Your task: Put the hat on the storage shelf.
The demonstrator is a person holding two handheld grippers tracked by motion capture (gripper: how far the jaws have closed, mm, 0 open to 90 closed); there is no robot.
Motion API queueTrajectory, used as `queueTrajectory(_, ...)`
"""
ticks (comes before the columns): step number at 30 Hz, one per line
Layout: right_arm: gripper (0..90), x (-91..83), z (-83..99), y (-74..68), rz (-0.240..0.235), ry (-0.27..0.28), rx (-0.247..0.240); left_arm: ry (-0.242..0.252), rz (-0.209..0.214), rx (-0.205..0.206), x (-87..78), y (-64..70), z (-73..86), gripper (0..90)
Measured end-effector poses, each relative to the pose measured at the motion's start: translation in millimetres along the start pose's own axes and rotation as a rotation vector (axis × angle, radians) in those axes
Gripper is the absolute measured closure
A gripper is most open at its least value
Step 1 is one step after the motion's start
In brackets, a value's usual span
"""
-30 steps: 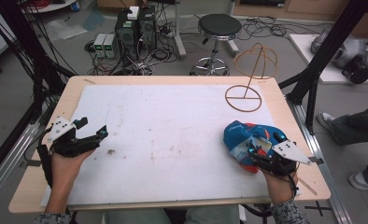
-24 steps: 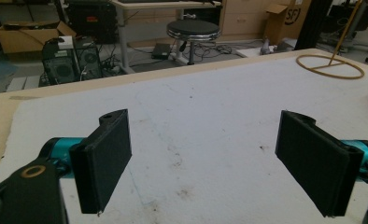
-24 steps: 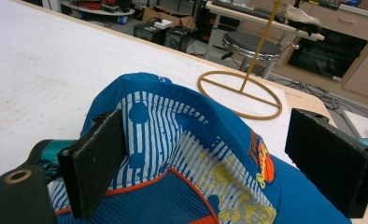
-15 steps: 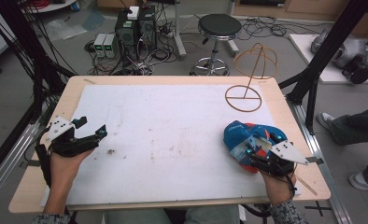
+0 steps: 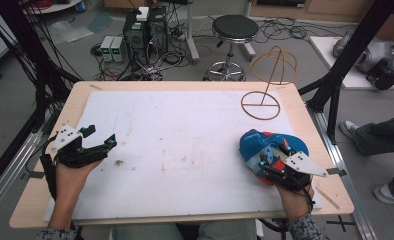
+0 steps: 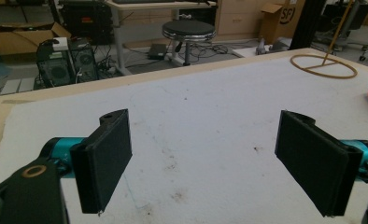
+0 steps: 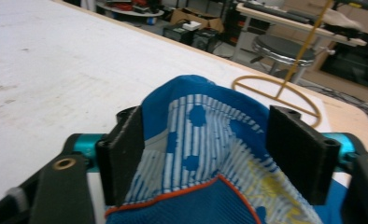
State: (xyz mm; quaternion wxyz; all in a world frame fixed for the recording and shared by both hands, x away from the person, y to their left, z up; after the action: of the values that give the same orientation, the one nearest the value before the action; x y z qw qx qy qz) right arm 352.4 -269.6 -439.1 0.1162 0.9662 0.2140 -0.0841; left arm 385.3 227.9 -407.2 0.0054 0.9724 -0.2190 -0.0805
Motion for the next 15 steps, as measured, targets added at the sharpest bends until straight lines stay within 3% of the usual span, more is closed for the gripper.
queueTrajectory(2, 35.3, 2.3, 1.4, -3.9, -0.028, -0.006, -0.002, -0.001, -0.002, -0.003, 0.0, 0.0, 0.6, 18.9)
queueTrajectory(15, 55.4, 10.1, 3.7, -3.7, -0.049, -0.025, 0.005, -0.003, 0.003, 0.003, 0.5, 1.0, 0.4, 19.1)
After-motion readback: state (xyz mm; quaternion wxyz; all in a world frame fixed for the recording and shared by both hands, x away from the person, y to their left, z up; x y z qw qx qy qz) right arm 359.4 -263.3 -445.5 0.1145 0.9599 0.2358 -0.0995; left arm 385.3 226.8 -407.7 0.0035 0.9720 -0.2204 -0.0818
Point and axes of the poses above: each handheld gripper's, and its own axes: x roughly forward along the jaws, z roughly out of its underside, y roughly to its right, the point moved 10 cm from there along x, roughly forward along the jaws, and after that the axes turned 5 degrees about y, right-handed, at the moved point
